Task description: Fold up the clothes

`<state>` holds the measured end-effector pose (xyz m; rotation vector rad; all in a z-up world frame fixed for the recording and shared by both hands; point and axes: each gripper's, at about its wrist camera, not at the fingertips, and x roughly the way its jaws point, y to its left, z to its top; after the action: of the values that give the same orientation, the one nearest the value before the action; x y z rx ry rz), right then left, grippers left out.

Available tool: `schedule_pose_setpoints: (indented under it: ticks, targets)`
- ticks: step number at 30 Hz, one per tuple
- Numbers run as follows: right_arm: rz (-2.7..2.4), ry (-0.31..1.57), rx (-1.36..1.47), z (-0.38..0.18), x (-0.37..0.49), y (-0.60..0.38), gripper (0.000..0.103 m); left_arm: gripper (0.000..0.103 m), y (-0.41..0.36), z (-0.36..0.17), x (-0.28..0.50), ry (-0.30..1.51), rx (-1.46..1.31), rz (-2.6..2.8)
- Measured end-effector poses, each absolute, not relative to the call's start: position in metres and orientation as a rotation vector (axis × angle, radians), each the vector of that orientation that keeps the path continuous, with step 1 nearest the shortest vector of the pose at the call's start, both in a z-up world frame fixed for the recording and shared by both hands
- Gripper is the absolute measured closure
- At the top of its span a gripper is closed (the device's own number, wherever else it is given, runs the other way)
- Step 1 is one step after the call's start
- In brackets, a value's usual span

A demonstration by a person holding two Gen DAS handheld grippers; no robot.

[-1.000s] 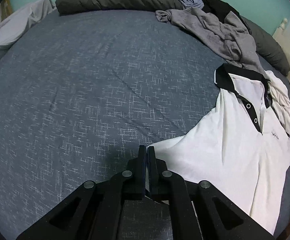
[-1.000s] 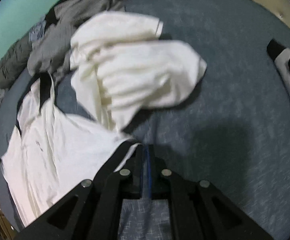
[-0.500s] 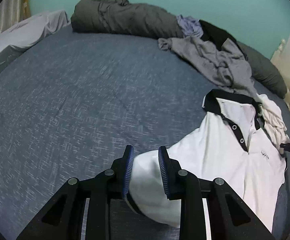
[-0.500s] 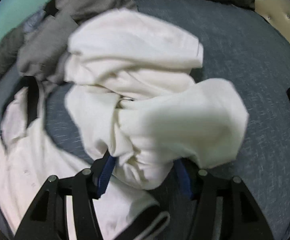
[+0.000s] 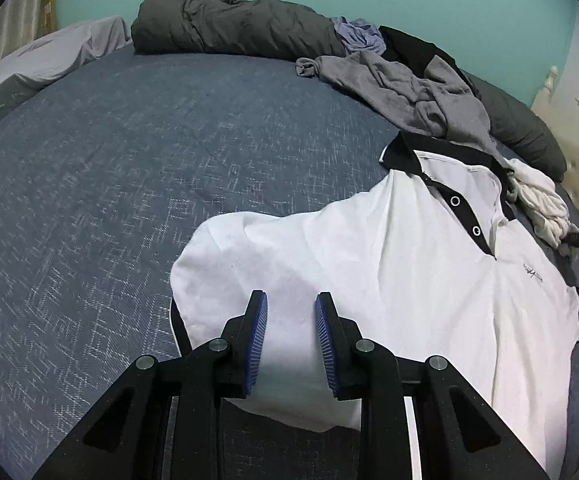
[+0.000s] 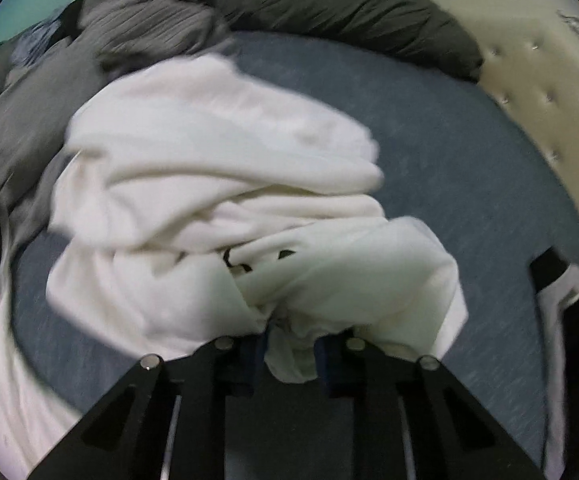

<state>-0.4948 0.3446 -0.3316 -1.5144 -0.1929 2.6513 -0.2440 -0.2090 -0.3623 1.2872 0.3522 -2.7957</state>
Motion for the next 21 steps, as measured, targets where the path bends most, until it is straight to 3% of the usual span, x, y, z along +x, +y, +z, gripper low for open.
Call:
schedule_pose_setpoints:
  ticks: [5, 8, 12, 15, 18, 21]
  targets:
    - [2.585, -0.143, -1.479, -0.332, -0.532, 0.366, 0.084, 0.075, -0.208, -0.359, -0.243, 0.317, 1.280, -2.816]
    - [2.560, -0.106, -1.508, -0.338, -0.545, 0.380, 0.076, 0.075, -0.213, -0.364, -0.246, 0.317, 1.289, -2.797]
    - [2.660, -0.026, -1.400, -0.320, -0.506, 0.400, 0.063, 0.075, -0.222, -0.367, -0.246, 0.353, 1.289, -2.777]
    - [2.730, 0.037, -1.306, -0.304, -0.474, 0.416, 0.062, 0.074, -0.231, -0.367, -0.245, 0.400, 1.281, -2.766]
    - [2.839, 0.293, -1.336, -0.299, -0.431, 0.428, 0.062, 0.065, -0.237, -0.368, -0.245, 0.428, 1.279, -2.748]
    - [2.904, 0.410, -1.484, -0.312, -0.412, 0.408, 0.057, 0.065, -0.245, -0.369, -0.245, 0.461, 1.276, -2.735]
